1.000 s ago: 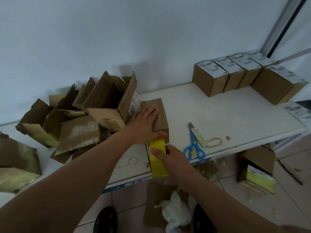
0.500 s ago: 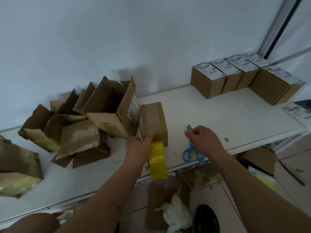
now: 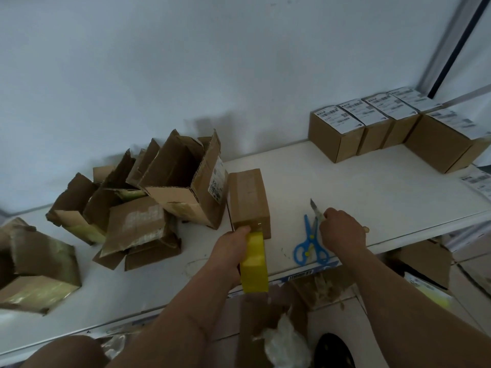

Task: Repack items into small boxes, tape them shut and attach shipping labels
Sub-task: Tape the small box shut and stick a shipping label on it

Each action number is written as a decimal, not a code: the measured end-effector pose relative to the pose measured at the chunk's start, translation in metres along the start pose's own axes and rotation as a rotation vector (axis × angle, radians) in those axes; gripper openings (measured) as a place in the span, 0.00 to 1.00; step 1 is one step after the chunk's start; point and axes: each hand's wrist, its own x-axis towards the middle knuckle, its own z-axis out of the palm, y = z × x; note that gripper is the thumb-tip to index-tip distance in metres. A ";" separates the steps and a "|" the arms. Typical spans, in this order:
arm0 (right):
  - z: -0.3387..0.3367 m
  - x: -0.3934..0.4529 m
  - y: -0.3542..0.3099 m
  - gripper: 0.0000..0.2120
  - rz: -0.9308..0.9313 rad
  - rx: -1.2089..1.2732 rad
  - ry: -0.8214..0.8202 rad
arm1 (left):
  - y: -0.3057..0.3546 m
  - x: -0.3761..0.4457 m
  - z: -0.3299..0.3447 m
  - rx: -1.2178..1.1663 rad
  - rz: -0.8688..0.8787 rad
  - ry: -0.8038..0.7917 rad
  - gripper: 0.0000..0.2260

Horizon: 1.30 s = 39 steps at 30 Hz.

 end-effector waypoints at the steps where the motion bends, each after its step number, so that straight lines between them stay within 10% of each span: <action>1: -0.004 -0.001 -0.003 0.04 -0.010 0.014 0.006 | 0.000 -0.001 0.000 -0.016 -0.002 -0.001 0.14; 10: -0.071 -0.039 -0.055 0.15 -0.212 0.524 -0.148 | -0.003 -0.004 0.002 -0.090 -0.011 0.006 0.12; 17: -0.085 -0.061 -0.069 0.16 -0.456 0.277 -0.263 | -0.005 -0.003 0.007 -0.098 0.010 0.080 0.11; 39: -0.058 -0.046 -0.088 0.14 -0.435 0.038 -0.257 | -0.008 0.012 0.013 -0.132 0.013 0.127 0.08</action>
